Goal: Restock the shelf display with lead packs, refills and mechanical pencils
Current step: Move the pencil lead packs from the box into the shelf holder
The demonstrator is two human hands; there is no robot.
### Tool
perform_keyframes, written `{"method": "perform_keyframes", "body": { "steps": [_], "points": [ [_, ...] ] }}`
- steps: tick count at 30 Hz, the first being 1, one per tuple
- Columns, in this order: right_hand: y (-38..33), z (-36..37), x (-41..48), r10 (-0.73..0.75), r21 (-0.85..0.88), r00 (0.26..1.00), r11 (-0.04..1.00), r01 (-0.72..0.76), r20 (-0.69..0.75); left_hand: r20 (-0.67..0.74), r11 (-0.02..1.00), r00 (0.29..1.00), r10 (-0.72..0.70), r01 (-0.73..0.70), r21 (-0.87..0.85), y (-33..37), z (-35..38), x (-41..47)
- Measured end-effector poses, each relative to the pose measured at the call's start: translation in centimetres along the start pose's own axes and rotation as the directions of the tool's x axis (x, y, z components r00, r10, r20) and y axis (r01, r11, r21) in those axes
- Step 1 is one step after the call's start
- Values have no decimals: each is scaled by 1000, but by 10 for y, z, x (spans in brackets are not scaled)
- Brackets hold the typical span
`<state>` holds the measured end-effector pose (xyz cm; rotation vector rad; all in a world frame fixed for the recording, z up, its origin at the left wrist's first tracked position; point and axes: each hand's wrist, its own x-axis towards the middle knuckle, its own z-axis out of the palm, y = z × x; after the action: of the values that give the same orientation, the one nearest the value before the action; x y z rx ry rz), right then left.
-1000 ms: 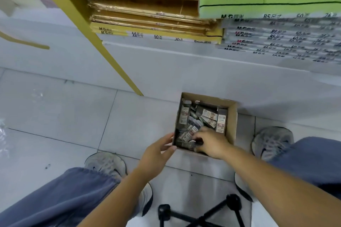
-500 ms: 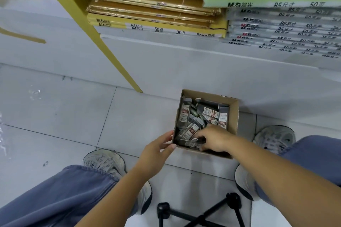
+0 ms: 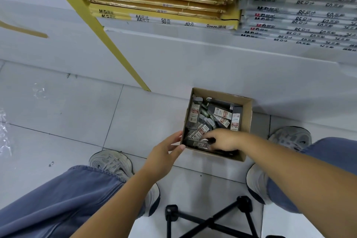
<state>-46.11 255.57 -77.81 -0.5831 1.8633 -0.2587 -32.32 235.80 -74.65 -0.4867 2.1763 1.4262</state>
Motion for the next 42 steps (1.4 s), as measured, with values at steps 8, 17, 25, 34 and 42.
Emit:
{"method": "perform_keyframes", "body": {
  "steps": [8,17,25,34,42],
  "points": [
    [-5,2,-8,26,215,995,976,-47,97,-1,1000,1000,-12,12,-18,0,1,1],
    [-11,-5,-18,-17,392,993,919,-30,115,-1,1000,1000,4,-4,-17,4,1,-1],
    [-15,-7,-34,-100,421,990,906,51,95,-4,999,1000,6,-6,-44,4,1,-1],
    [-24,-4,-54,-46,394,977,910,127,-209,-64,995,995,-71,67,-71,16,-1,-4],
    [-64,-21,-115,-69,707,894,585,396,-443,9,943,995,104,-96,-318,88,-17,-30]
  ]
}}
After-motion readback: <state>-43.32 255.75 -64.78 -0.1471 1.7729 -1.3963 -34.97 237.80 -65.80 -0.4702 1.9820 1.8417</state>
